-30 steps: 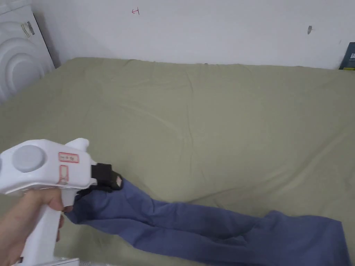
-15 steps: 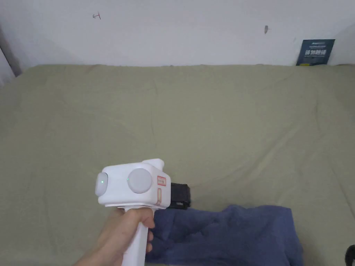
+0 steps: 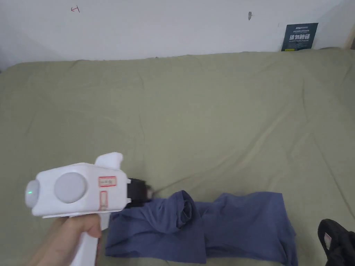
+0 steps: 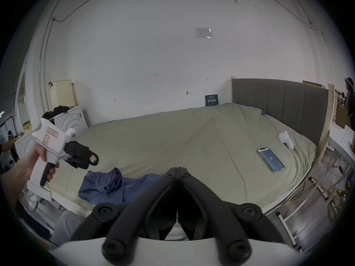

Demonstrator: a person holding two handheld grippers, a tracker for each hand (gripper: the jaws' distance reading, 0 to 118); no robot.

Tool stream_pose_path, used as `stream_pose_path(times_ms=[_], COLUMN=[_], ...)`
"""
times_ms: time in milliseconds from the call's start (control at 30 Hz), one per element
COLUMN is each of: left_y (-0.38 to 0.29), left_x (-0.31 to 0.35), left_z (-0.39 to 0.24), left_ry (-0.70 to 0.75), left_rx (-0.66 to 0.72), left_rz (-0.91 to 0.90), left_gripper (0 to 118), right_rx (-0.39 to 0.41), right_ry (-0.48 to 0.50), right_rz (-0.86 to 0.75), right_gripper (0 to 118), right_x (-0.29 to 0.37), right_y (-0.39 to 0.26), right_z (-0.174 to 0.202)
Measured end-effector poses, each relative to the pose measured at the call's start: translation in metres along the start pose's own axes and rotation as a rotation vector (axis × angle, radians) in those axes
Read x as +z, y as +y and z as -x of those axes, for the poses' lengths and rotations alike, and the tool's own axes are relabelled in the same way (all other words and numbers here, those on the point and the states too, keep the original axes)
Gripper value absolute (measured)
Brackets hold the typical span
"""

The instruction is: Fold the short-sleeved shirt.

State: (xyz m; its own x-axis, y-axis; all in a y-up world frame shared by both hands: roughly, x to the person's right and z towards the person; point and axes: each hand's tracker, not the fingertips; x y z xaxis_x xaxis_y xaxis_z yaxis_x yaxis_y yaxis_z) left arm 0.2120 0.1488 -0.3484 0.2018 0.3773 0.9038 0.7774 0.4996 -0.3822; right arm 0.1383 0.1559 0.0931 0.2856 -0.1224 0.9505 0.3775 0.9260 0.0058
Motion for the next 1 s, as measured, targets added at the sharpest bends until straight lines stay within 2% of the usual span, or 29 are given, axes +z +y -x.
stream_pose_path(times_ms=[33, 67, 100, 200, 333, 400, 433, 500, 533, 633, 733, 833, 900, 1000], left_y=[-0.004, -0.003, -0.001, -0.008, -0.023, -0.038, -0.043, -0.052, -0.055, -0.051, -0.04, -0.028, -0.026, -0.027], left_x=[-0.003, -0.009, -0.014, -0.045, -0.101, -0.129, -0.141, -0.152, -0.15, -0.138, -0.109, -0.056, -0.026, 0.002], left_z=[0.015, 0.026, 0.038, 0.041, 0.006, -0.016, -0.02, -0.024, -0.027, -0.012, -0.007, 0.015, 0.041, 0.083], left_ry=[0.023, 0.023, 0.044, -0.062, -0.132, -0.257, -0.332, -0.301, -0.274, -0.327, -0.294, -0.24, -0.216, -0.086], left_rx=[0.002, 0.032, -0.001, 0.075, 0.095, 0.123, 0.183, 0.148, 0.116, 0.15, 0.115, 0.055, 0.092, 0.126], left_rz=[0.014, 0.01, 0.019, 0.083, 0.183, 0.214, 0.247, 0.214, 0.182, 0.193, 0.199, 0.11, 0.061, -0.001], left_gripper=[0, 0, 0, 0, 0, 0, 0, 0, 0, 0, 0, 0, 0, 0], right_rx=[-0.001, 0.0, 0.004, 0.009, 0.013, 0.015, 0.015, 0.015, 0.015, 0.02, 0.024, 0.018, 0.016, 0.033], right_ry=[0.011, 0.016, 0.019, 0.028, 0.018, 0.009, 0.0, -0.007, -0.011, -0.015, -0.012, -0.001, 0.012, 0.034], right_rz=[0.009, 0.014, 0.017, 0.037, 0.059, 0.069, 0.075, 0.09, 0.098, 0.111, 0.114, 0.103, 0.105, 0.107], right_gripper=[0, 0, 0, 0, 0, 0, 0, 0, 0, 0, 0, 0, 0, 0], right_x=[-0.002, -0.003, -0.004, -0.006, -0.006, -0.006, -0.006, -0.006, -0.007, -0.011, -0.015, -0.016, -0.019, -0.024], right_y=[0.0, -0.001, -0.003, -0.004, -0.005, -0.006, -0.006, -0.007, -0.007, -0.009, -0.007, -0.005, -0.005, -0.004], right_z=[0.002, 0.004, 0.006, 0.009, 0.009, 0.007, 0.006, 0.004, 0.002, 0.0, 0.003, 0.01, 0.015, 0.025])
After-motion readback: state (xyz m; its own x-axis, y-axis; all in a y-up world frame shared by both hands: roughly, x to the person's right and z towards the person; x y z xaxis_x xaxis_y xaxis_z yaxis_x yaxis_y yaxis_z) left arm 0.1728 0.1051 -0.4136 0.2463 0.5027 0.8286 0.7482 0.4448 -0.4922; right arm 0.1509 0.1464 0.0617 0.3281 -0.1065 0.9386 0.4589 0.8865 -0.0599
